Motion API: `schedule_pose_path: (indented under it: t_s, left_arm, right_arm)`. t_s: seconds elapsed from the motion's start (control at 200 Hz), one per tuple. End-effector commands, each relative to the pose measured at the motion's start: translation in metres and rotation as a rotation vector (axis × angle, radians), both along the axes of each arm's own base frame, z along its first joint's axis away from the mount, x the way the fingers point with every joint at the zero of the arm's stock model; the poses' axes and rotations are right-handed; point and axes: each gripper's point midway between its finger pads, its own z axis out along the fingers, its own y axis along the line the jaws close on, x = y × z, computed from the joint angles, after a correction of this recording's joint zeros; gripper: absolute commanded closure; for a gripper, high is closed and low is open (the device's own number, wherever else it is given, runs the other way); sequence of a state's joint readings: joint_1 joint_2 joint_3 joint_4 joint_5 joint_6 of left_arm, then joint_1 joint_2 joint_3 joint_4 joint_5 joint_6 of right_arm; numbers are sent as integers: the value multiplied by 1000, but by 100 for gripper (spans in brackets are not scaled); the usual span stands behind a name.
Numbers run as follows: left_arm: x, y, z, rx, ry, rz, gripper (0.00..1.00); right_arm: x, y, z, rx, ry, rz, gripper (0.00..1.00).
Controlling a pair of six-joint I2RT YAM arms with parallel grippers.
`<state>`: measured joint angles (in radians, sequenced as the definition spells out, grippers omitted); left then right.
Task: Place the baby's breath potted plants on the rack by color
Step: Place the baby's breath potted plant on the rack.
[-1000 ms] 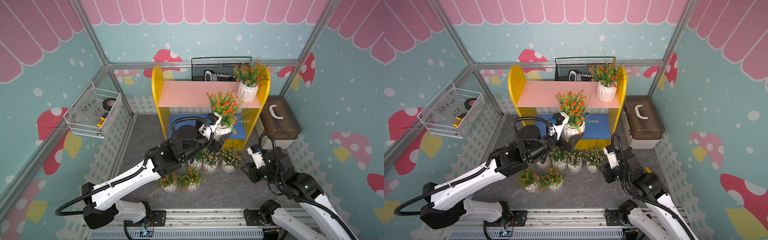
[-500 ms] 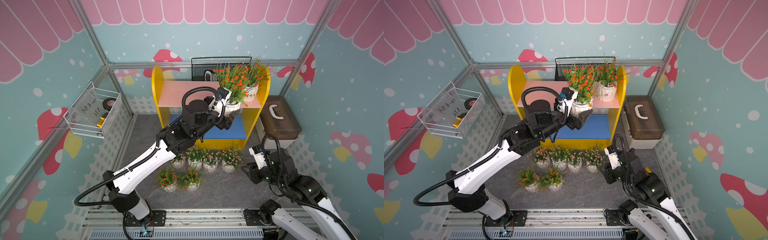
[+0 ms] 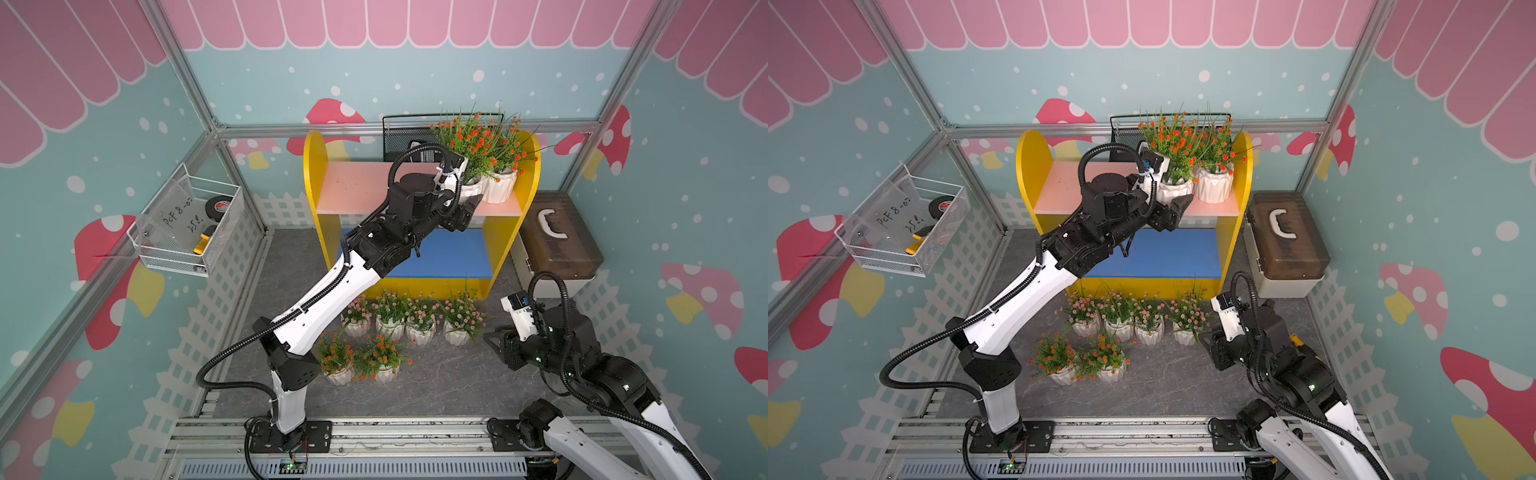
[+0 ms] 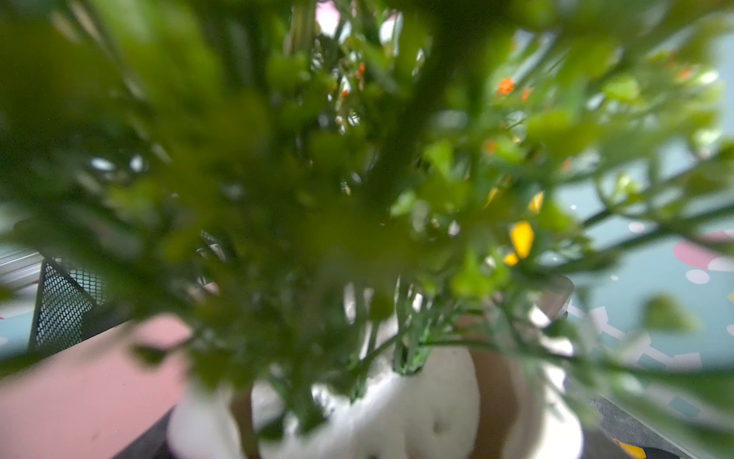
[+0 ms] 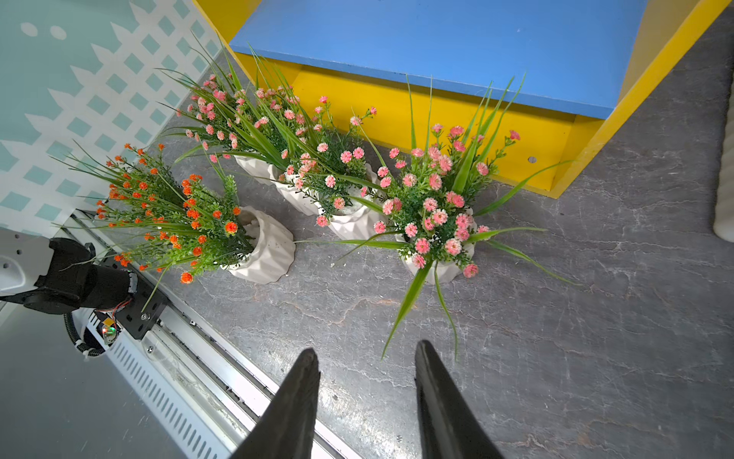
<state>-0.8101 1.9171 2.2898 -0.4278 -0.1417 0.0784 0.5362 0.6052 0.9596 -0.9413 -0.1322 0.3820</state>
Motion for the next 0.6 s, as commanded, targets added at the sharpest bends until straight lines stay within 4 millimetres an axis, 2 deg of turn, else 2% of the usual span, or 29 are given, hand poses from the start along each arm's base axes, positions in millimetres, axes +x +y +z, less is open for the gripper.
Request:
schedule_pose_path:
  t_s: [0.0, 0.325, 0.59]
  left_arm:
    - [5, 16, 47, -135, -74, -3, 30]
    - [34, 14, 30, -100, -90, 25, 30]
    - [47, 17, 28, -114, -91, 37, 30]
  right_arm:
    - [-1, 0, 3, 9, -15, 5, 60]
    - [-1, 0, 3, 11, -20, 6, 60]
    - [-1, -1, 3, 10, -21, 4, 60]
